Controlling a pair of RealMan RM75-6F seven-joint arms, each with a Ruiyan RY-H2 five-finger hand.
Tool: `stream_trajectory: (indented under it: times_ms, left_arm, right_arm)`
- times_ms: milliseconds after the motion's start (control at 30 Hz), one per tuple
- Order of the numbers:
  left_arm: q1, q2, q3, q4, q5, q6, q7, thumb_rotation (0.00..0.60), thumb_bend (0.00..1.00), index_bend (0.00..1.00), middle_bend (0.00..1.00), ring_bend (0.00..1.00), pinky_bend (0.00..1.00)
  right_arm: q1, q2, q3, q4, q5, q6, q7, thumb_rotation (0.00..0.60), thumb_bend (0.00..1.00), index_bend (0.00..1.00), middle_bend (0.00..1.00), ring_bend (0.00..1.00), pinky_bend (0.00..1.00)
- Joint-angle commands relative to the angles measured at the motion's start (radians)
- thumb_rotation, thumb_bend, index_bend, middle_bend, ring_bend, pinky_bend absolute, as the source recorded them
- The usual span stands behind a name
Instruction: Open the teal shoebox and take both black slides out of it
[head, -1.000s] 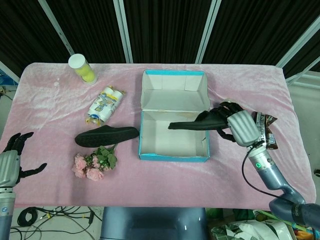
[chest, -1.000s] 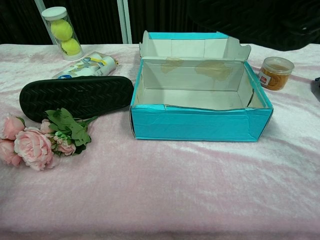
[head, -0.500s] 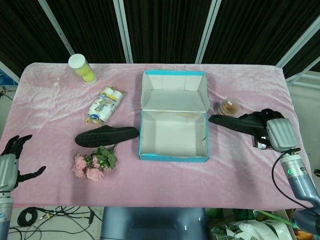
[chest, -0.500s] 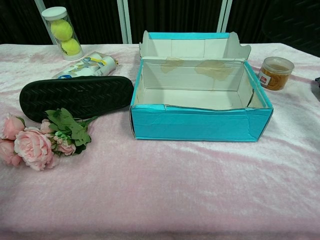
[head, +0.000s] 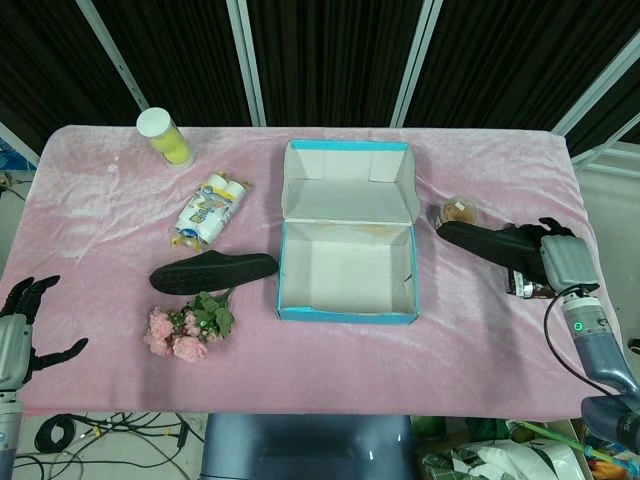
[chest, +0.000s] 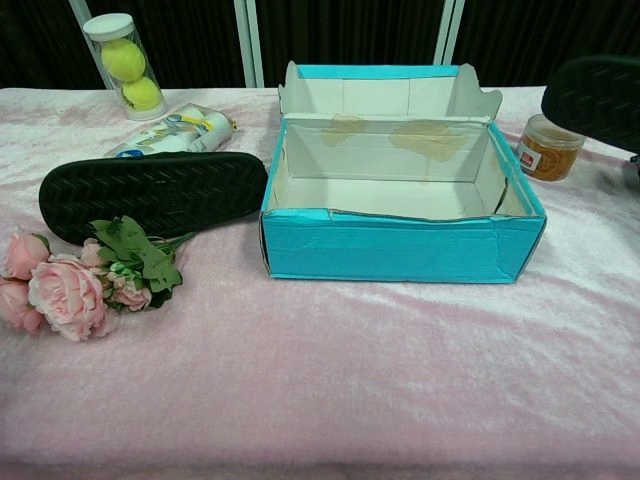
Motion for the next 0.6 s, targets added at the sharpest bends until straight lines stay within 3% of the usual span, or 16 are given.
stream_trajectory:
  times_ms: [33,167,233,600]
  left_arm:
    - [0.002,0.001,0.001,0.001,0.0,-0.001,-0.002,0.6,0.0,0.15,0.19,0.08,0.31]
    - [0.004,0.0,0.0,0.005,-0.002,0.0,-0.008,0.6,0.0,0.15,0.19,0.08,0.31]
    - [0.005,-0.001,-0.001,0.007,-0.002,0.0,-0.01,0.6,0.0,0.15,0.19,0.08,0.31]
    - [0.009,-0.005,0.0,0.021,0.002,-0.001,-0.027,0.6,0.0,0.15,0.19,0.08,0.31]
  right_arm:
    - [0.012,-0.015,0.003,0.01,0.023,-0.049,-0.023,0.6,0.55,0.39,0.26,0.07,0.21]
    - [0.018,-0.002,-0.006,-0.029,0.036,-0.1,-0.066,0.6,0.47,0.11,0.13,0.0,0.18]
    - [0.02,0.008,-0.007,-0.058,0.051,-0.119,-0.099,0.6,0.45,0.04,0.09,0.0,0.17]
    - [0.011,0.093,-0.021,-0.305,0.073,-0.113,-0.282,0.6,0.3,0.0,0.03,0.0,0.16]
